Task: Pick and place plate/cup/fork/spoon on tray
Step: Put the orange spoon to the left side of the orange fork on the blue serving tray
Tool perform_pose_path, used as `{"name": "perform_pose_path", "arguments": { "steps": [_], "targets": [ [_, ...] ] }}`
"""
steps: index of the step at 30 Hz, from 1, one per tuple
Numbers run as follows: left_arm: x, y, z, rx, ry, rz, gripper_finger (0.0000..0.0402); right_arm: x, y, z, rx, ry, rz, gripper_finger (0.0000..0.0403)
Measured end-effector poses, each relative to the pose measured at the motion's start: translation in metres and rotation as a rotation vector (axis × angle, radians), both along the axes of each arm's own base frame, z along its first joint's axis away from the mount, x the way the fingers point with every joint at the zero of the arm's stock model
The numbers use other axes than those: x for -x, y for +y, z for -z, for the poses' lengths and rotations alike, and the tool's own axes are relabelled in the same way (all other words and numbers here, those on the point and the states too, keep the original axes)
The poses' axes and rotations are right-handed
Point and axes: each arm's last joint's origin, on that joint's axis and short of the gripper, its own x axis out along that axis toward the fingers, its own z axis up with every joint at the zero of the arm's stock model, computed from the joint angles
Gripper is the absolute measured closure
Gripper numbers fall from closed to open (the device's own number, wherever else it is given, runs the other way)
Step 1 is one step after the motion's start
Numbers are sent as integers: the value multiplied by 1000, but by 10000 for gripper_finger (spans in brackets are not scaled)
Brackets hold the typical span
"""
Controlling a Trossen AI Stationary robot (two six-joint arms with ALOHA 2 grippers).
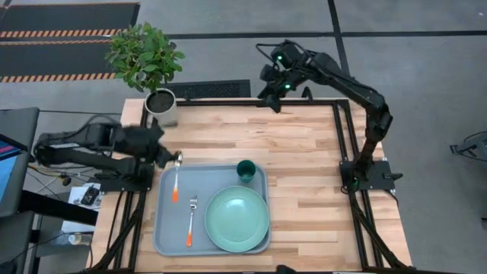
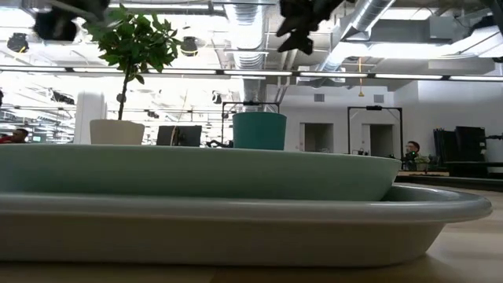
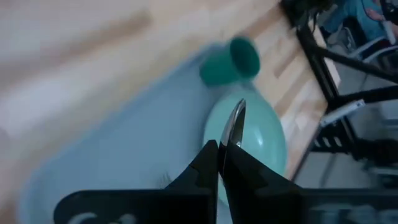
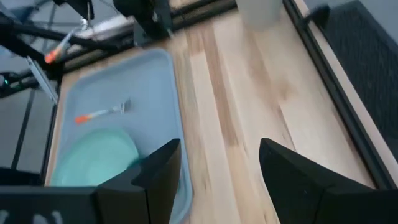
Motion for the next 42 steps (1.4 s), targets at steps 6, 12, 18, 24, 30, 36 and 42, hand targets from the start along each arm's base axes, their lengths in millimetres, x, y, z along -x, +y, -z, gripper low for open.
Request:
{"name": "perform_pose_path", "arguments": {
  "steps": [6,12,18,24,30,36,42],
  "targets": [
    [11,-21,56,128,-2,-25,401,29,1,-10,-23,56,28,164],
    [8,-36,83,191,-16,-16,401,46,5,-20,0,59,26,164],
    [8,-51,99,207,61,1,401,64,6,-30,8,54,54,164],
    [7,-69,114,199,130,8,401,72,6,-34,8,55,68,165],
    [10,-80,136,212,131,-18,401,72,6,-33,24,54,53,165],
    [14,-93,155,241,179,-17,401,71,6,-33,25,55,50,165],
    [12,-99,171,234,196,-64,401,71,6,-33,25,55,50,165]
  ]
}}
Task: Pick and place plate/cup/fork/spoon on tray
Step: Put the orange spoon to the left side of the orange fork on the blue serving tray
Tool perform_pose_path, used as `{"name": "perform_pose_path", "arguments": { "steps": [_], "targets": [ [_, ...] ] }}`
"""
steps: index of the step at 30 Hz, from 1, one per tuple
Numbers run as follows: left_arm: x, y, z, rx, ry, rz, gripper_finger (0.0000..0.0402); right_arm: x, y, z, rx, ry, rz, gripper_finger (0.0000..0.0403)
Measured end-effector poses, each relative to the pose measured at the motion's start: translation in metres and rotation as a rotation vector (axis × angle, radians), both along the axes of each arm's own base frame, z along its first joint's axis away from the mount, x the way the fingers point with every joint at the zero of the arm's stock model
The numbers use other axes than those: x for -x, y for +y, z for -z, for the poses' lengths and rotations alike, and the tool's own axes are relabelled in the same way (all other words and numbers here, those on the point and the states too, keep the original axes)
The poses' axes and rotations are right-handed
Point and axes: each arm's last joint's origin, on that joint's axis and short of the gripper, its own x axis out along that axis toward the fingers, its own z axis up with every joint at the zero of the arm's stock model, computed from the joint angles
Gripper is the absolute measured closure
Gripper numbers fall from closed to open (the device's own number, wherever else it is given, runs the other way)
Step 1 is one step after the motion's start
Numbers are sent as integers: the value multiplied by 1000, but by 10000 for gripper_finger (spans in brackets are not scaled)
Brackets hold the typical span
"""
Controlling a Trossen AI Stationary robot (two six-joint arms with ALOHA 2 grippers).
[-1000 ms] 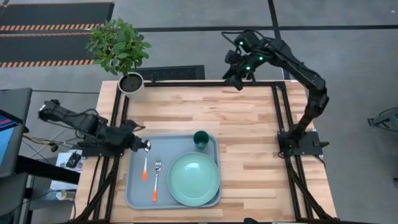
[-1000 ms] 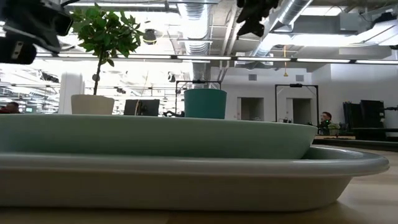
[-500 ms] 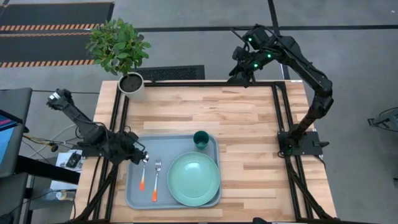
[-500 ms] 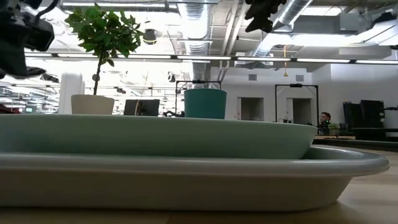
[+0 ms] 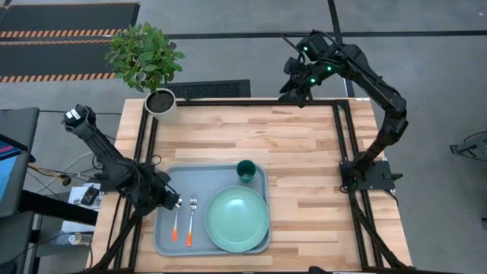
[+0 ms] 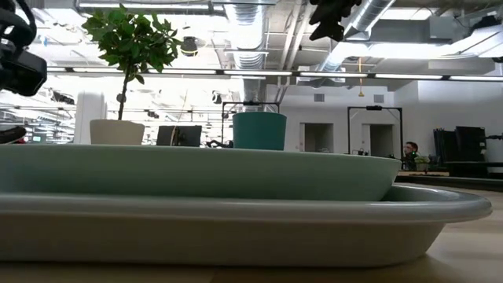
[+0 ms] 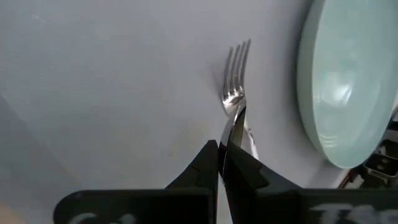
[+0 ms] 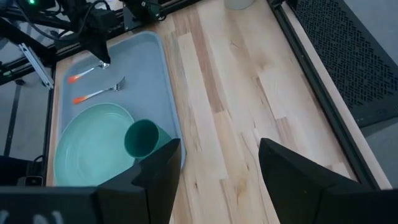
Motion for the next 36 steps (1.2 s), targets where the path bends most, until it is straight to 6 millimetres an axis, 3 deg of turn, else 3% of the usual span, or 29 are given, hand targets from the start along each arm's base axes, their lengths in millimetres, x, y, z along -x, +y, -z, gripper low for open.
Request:
{"name": "perform_pose_path", "arguments": {
  "steps": [12,36],
  "targets": [
    [-5,-6,15,-64,42,-16,401,0,0,0,1,-1,0,165],
    [-14,-16,25,-66,61,8,392,0,0,0,1,-1,0,165]
  ]
}}
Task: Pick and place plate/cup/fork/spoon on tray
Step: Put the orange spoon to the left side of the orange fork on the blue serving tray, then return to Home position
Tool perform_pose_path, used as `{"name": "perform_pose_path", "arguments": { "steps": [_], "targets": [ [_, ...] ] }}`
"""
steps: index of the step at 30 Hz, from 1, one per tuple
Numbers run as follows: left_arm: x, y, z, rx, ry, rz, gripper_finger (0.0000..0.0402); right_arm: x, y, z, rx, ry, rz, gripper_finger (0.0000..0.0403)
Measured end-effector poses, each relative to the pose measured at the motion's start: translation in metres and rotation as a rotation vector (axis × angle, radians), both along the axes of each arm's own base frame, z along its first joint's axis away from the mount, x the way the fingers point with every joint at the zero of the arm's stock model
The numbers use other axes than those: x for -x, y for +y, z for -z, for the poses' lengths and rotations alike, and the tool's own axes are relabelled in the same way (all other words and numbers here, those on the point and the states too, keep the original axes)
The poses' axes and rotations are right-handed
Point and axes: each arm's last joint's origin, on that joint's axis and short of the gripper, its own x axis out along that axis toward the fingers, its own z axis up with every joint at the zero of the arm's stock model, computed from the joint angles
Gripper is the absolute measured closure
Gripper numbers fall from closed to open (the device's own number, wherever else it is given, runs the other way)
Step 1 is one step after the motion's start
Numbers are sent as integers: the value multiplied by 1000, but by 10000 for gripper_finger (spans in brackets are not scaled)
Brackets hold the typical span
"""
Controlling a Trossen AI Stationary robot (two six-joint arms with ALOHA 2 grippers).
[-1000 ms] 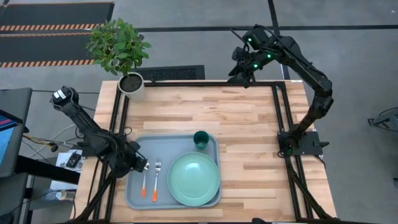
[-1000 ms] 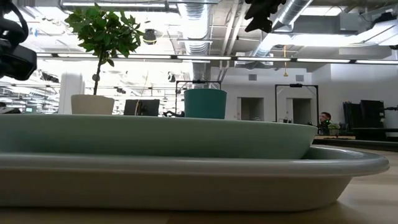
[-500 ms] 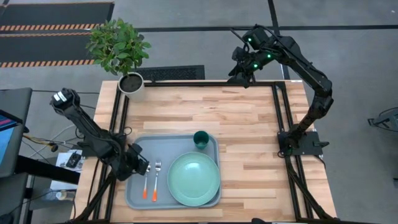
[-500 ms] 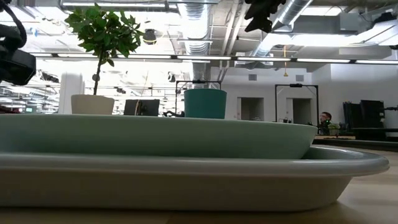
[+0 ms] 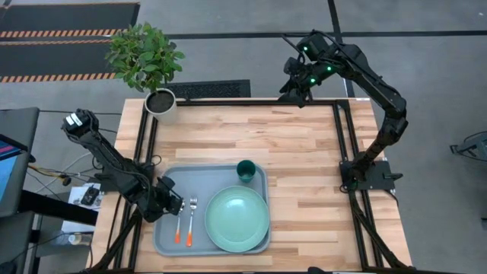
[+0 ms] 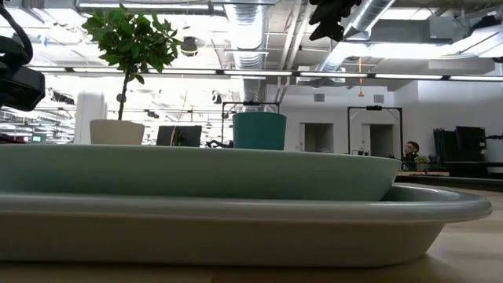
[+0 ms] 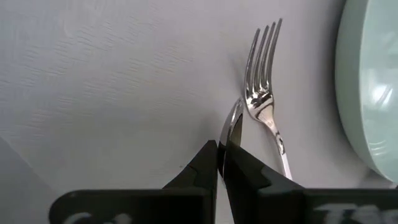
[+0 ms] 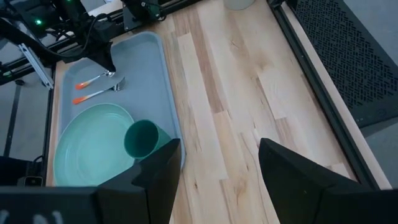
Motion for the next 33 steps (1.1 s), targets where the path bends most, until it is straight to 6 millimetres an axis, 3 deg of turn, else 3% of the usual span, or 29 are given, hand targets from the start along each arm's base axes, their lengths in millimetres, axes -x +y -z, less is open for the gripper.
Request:
{"name": "perform_pose_path", "arguments": {
  "steps": [12,33],
  "targets": [
    [1,0,0,18,14,-17,324,0,0,0,-1,1,0,165],
    [1,4,-4,56,-40,-154,258,0,0,0,-1,1,0,165]
  ]
}}
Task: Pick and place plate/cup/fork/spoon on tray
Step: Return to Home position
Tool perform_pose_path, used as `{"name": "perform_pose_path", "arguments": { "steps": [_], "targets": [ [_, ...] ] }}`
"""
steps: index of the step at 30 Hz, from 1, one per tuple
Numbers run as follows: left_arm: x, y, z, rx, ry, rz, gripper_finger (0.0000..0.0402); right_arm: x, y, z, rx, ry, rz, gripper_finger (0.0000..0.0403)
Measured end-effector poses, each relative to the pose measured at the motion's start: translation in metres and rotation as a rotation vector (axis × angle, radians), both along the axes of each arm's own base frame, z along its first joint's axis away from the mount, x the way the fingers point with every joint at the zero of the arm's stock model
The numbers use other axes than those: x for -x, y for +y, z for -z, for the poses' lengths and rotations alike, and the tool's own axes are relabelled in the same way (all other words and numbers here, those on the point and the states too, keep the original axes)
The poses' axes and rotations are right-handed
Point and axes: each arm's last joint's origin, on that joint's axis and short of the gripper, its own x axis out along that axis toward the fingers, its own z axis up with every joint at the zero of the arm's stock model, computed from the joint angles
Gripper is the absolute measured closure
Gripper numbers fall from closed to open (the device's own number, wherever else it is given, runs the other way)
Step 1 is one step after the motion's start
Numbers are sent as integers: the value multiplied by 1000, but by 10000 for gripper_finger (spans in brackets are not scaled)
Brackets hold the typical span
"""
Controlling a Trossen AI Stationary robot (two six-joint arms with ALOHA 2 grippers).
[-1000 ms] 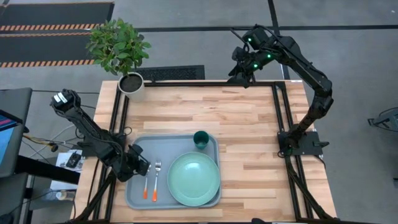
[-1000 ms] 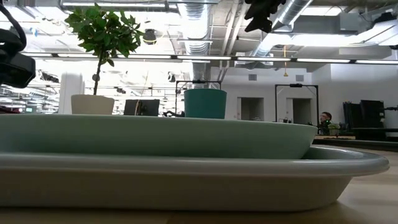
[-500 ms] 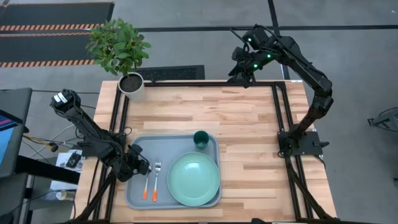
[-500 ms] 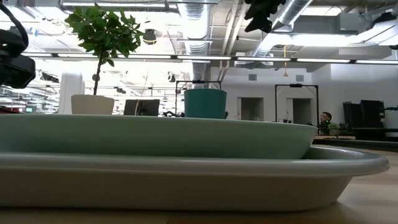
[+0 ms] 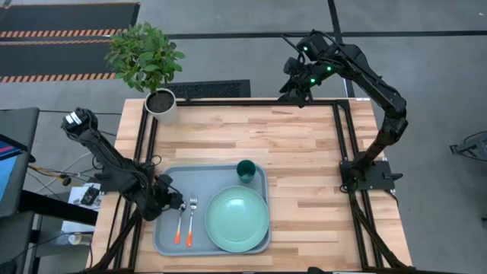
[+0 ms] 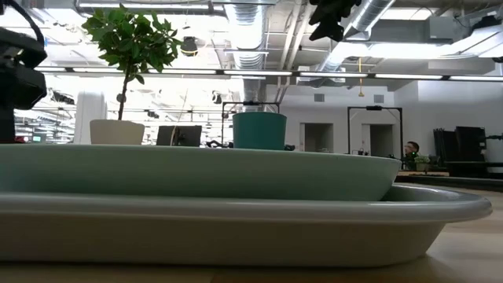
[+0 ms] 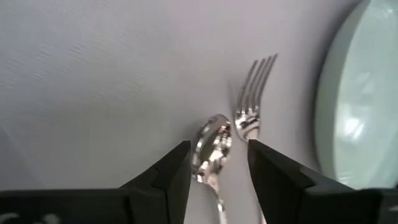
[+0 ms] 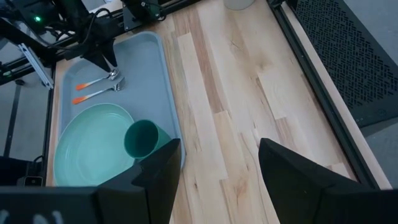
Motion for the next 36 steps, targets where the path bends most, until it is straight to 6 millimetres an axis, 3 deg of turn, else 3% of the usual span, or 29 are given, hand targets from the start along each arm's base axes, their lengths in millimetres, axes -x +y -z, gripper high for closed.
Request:
{"name": "perform_pose_path", "arguments": {
  "steps": [6,12,18,24,27,30,36],
  "targets": [
    [1,3,-16,35,-107,-28,258,0,0,0,4,-6,0,165],
    [3,13,-45,6,-329,-59,258,-4,-3,-5,-12,-59,53,165],
    [15,35,-101,-186,-650,-103,258,-3,-3,-5,16,-57,37,165],
    [45,71,-161,-424,-823,56,258,1,-2,-9,-36,-105,8,165],
    [61,89,-180,-475,-902,87,258,9,12,-27,-34,-257,-150,165],
    [73,99,-193,-609,-987,242,258,23,27,-48,4,-387,-241,165],
    [99,121,-207,-696,-1285,419,258,70,61,-81,146,-517,-261,165]
  ]
}}
